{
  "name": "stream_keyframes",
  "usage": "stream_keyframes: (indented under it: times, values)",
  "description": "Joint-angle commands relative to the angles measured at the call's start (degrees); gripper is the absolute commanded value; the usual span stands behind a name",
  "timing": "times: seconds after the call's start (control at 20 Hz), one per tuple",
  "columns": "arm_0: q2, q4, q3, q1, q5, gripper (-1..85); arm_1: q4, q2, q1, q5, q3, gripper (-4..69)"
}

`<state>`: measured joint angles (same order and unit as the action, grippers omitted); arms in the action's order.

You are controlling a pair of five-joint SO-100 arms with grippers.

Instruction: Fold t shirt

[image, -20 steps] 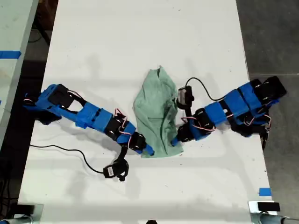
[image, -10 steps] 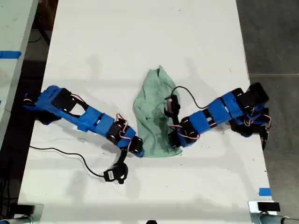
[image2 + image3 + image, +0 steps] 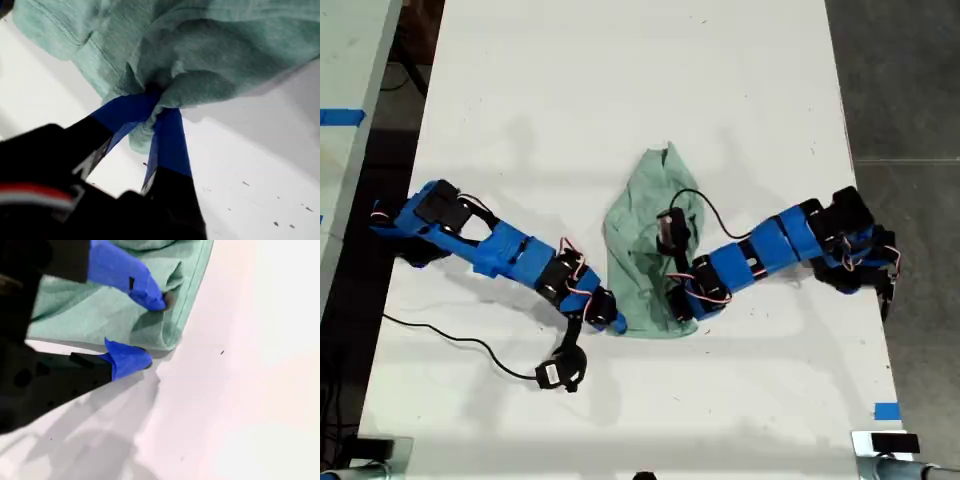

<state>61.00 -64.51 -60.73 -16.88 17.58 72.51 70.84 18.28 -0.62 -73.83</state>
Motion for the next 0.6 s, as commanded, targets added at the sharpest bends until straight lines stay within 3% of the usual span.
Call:
stream_keyframes:
  times: [0.0,0.25,0.45,0.5,0.55]
  values:
    - [7.91,-1.14,2.2,-2.2,1.76,20.9,1.23,0.44,0.88,1.58,3.87,-1.6]
    - [3.25,-0.26,3.6,3.78,-2.02,21.8,1.23,0.35,0.44,1.93,4.04,-1.6]
    - [-4.13,5.27,5.19,5.1,-4.13,18.4,1.23,0.09,0.18,2.2,3.96,-1.6]
    - [-5.45,5.36,5.27,5.1,-3.96,13.3,1.14,-0.09,0.09,2.29,3.96,-1.6]
    - [-6.24,5.19,5.27,5.1,-3.78,-0.2,1.05,-0.09,0.0,2.37,3.96,-1.6]
